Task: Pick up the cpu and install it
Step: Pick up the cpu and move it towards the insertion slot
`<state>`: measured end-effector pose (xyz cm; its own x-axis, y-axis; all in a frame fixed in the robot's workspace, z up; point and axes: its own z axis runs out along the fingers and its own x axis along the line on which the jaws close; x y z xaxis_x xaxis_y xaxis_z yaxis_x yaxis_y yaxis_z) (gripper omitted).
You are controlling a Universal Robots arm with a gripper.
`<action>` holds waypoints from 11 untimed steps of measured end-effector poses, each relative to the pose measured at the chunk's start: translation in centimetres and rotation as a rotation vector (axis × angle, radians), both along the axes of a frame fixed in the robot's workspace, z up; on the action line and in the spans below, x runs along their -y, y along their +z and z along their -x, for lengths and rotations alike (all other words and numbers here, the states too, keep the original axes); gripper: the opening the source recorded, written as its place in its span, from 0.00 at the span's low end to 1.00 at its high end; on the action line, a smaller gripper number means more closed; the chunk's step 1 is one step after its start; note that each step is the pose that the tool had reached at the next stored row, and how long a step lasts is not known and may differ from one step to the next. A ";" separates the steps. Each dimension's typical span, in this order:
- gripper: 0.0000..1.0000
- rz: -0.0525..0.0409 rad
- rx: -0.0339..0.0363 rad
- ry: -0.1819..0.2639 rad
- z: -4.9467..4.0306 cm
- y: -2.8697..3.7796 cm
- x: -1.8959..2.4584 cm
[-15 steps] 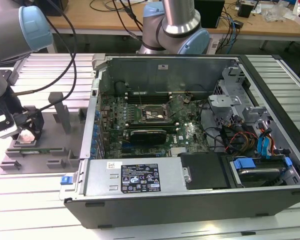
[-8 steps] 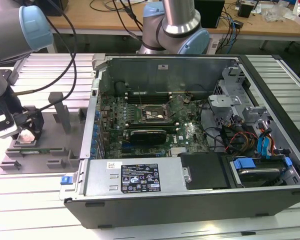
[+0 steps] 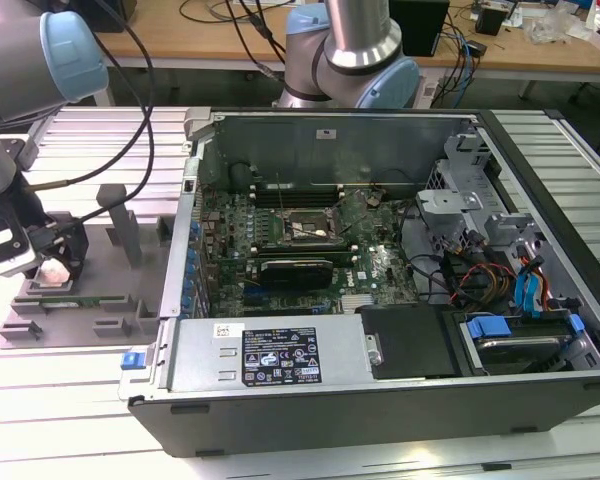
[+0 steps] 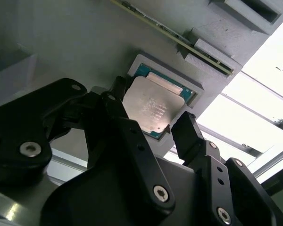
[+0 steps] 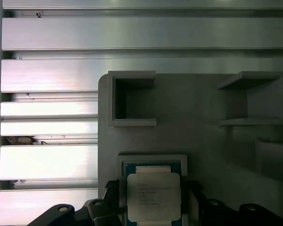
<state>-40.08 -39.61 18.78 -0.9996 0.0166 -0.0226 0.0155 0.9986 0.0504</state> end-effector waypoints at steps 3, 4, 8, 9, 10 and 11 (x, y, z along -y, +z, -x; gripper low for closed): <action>0.66 0.0000 -0.0001 0.000 0.01 0.03 0.00; 0.66 0.0000 0.0000 0.000 0.01 0.03 0.00; 0.56 0.0001 -0.0001 0.000 0.01 0.04 0.00; 0.55 0.0000 -0.0001 0.000 0.01 0.04 0.00; 0.55 0.0000 -0.0001 0.000 0.01 0.04 0.00; 0.55 0.0001 -0.0002 0.000 0.01 0.08 0.00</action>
<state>-40.09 -39.62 18.86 -0.9996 0.0167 -0.0224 0.0156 0.9986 0.0503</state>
